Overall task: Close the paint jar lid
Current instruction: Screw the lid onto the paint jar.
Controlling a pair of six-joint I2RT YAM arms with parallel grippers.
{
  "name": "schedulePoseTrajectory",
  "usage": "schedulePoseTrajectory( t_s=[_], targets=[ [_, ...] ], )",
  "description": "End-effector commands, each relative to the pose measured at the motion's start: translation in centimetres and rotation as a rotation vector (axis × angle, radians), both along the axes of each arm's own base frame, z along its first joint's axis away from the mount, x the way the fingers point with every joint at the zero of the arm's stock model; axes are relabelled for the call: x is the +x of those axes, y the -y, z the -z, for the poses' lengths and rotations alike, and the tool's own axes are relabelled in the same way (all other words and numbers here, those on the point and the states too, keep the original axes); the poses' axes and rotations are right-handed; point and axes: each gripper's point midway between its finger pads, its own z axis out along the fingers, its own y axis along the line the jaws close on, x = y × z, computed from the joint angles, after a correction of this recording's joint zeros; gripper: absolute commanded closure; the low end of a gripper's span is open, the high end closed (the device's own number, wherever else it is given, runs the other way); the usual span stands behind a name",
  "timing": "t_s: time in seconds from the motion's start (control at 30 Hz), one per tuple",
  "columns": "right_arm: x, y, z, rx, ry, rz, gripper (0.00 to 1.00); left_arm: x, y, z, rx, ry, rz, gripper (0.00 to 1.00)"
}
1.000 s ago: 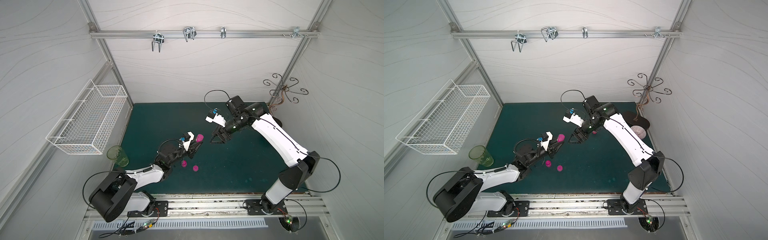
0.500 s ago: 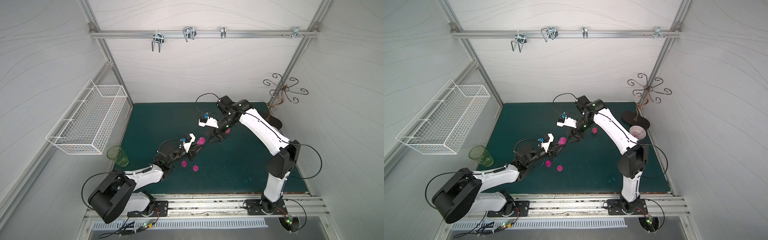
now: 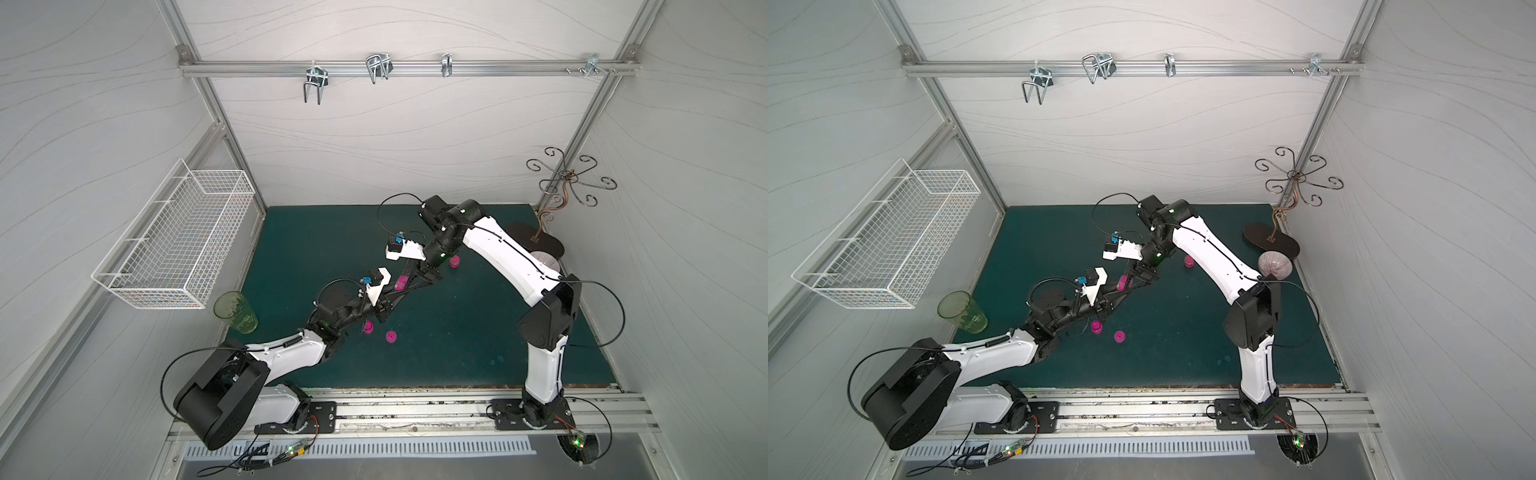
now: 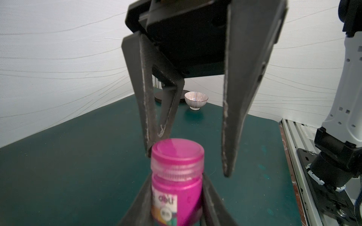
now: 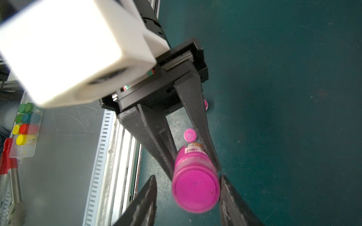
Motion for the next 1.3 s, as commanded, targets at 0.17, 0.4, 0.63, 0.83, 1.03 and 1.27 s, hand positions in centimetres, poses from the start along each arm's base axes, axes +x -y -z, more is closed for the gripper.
schedulePoseTrajectory(
  t_s=[0.17, 0.4, 0.63, 0.83, 1.03, 1.27],
  targets=[
    [-1.1, -0.3, 0.1, -0.009, -0.056, -0.021, 0.68, 0.1, -0.1, -2.8, -0.038, 0.093, -0.004, 1.0],
    [-2.2, -0.9, 0.2, -0.005, -0.103, -0.026, 0.81, 0.8, -0.5, -3.0, -0.036, 0.103, -0.047, 1.0],
    [-3.7, -2.0, 2.5, -0.098, -0.268, 0.069, 0.73, 3.2, -1.7, -5.4, -0.056, 0.187, -0.197, 1.0],
    [-3.8, -3.6, 4.8, -0.253, -0.414, 0.264, 0.69, 6.2, -2.1, -7.2, -0.047, 0.276, -0.33, 1.0],
    [-2.9, -5.1, 4.0, -0.254, -0.493, 0.381, 0.67, 7.1, -0.1, -6.6, -0.029, 0.3, -0.335, 1.0],
    [-1.9, -4.6, 0.1, -0.176, -0.509, 0.43, 0.54, 6.7, -0.3, -4.1, -0.021, 0.253, -0.341, 1.0]
  ],
)
